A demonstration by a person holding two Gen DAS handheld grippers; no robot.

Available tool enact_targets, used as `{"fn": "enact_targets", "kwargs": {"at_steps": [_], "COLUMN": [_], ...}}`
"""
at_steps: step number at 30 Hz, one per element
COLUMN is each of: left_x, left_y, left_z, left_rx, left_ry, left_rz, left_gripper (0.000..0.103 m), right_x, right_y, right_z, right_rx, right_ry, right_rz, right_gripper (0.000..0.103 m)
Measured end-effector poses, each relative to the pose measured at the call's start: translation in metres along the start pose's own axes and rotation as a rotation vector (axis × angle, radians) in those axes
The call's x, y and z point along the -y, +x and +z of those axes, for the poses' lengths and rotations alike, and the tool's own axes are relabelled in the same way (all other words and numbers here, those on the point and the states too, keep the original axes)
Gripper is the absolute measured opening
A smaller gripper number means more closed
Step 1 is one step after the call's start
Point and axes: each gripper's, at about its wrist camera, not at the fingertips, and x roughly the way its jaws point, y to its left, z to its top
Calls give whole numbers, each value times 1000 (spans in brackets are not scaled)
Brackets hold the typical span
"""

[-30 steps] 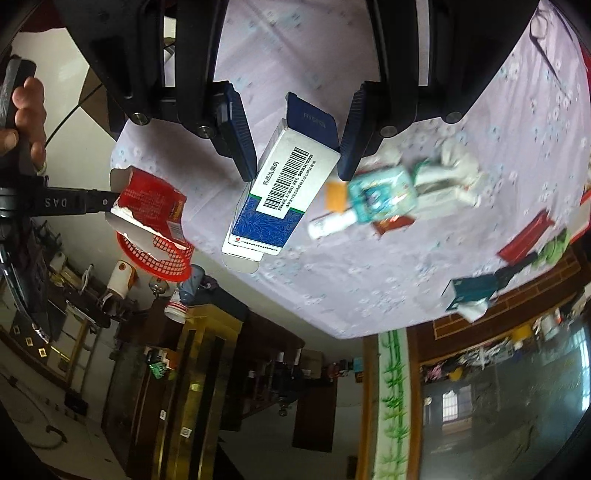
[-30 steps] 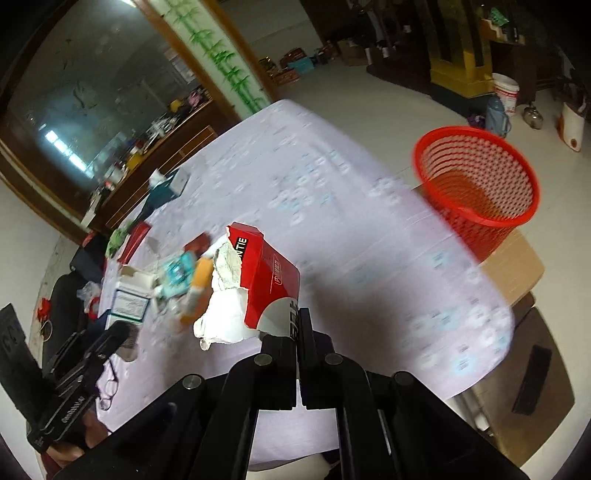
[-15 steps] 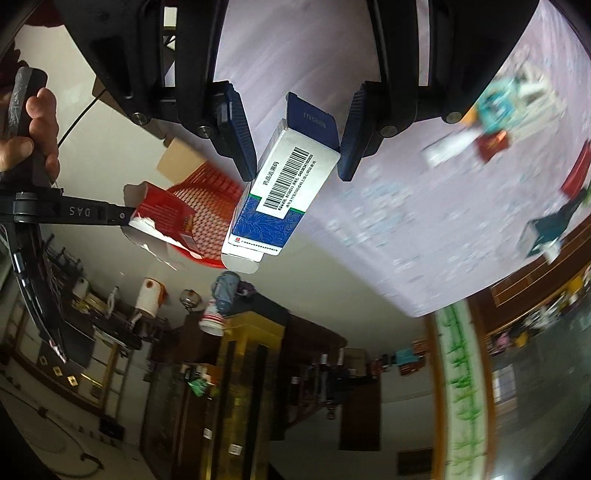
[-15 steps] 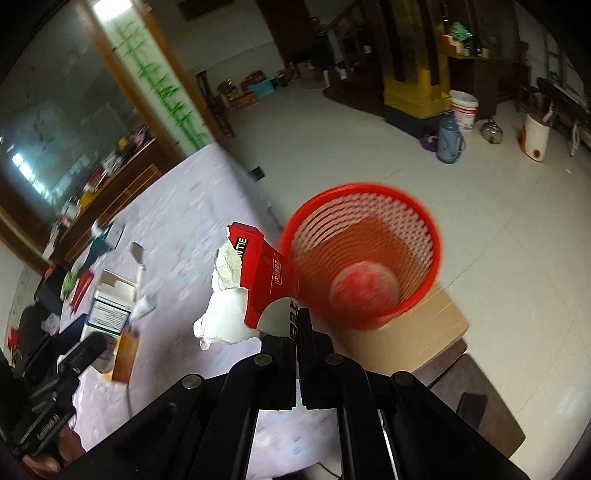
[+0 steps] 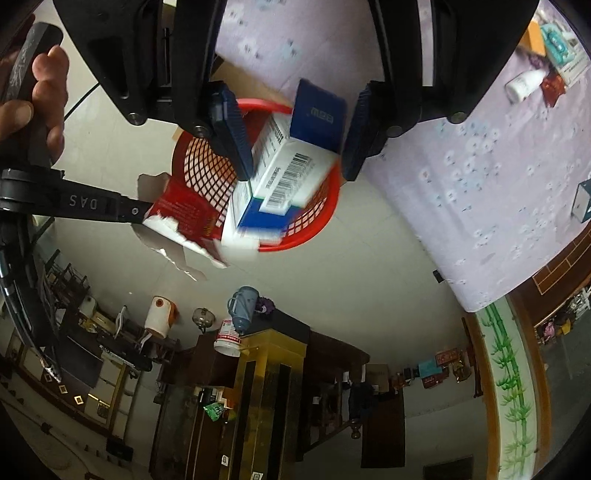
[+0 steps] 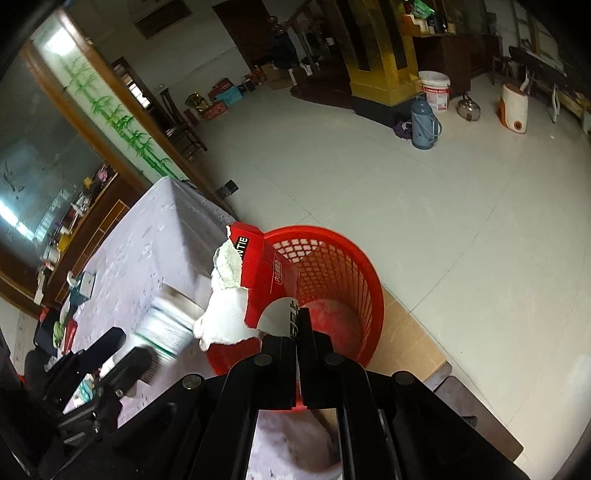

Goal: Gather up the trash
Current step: 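Open right gripper to drop red box while left gripper drops blue-white box, then grasp the orange barcode box on the table with the left gripper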

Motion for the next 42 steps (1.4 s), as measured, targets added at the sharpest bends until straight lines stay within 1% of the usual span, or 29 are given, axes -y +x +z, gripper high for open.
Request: {"fn": "enact_targets", "kwargs": {"at_steps": [1,2,4,5,6,9,11,13,14,15,20,24,28,31,34,36,38,42], "left_x": [2,3,4,4,3,-4,-12,-22,-28,-33,-64,-94,-126,-152,-173,-184,-201,-216], "left_y": [2,4,4,3,1,-6,-17,-28,-35,-42,-74,-99,-124,-145,-167,-173,-177,-175], "left_z": [3,5,7,6,5,0,-9,-21,-28,-35,-73,-111,-150,-176,-198,-210,-223,-229], "left_rx": [3,6,11,10,6,-1,4,1,1,1,-4,-19,-36,-43,-41,-52,-70,-106], "left_ry": [3,5,-2,-9,-17,-38,-48,-66,-83,-98,-185,-250,-309,-355,-387,-405,-415,-397], "left_rz": [7,18,21,20,19,25,48,73,81,96,172,240,283,296,320,326,350,359], "left_gripper": [64,70,70,70,70,70,70,70,70,70,70,70,70,70,70,70,70,70], "right_x": [1,3,5,5,4,0,-7,-19,-28,-37,-90,-125,-148,-169,-191,-206,-216,-229], "right_y": [3,6,9,9,8,7,4,1,-1,-1,3,9,12,15,20,23,23,22], "right_z": [3,7,12,13,14,13,9,2,-4,-10,-53,-87,-115,-141,-167,-185,-199,-219], "right_rx": [-1,-2,-1,-1,1,2,-2,-8,-12,-16,-70,-115,-133,-173,-219,-239,-238,-246], "right_ry": [2,1,1,-2,-7,-32,-56,-96,-125,-150,-297,-395,-385,-380,-397,-419,-427,-434], "right_rz": [-3,1,5,6,10,5,15,26,32,41,100,145,168,178,168,170,164,158], "right_gripper": [3,6,13,19,21,23,24,33,40,44,45,45,45,46,50,50,51,53]}}
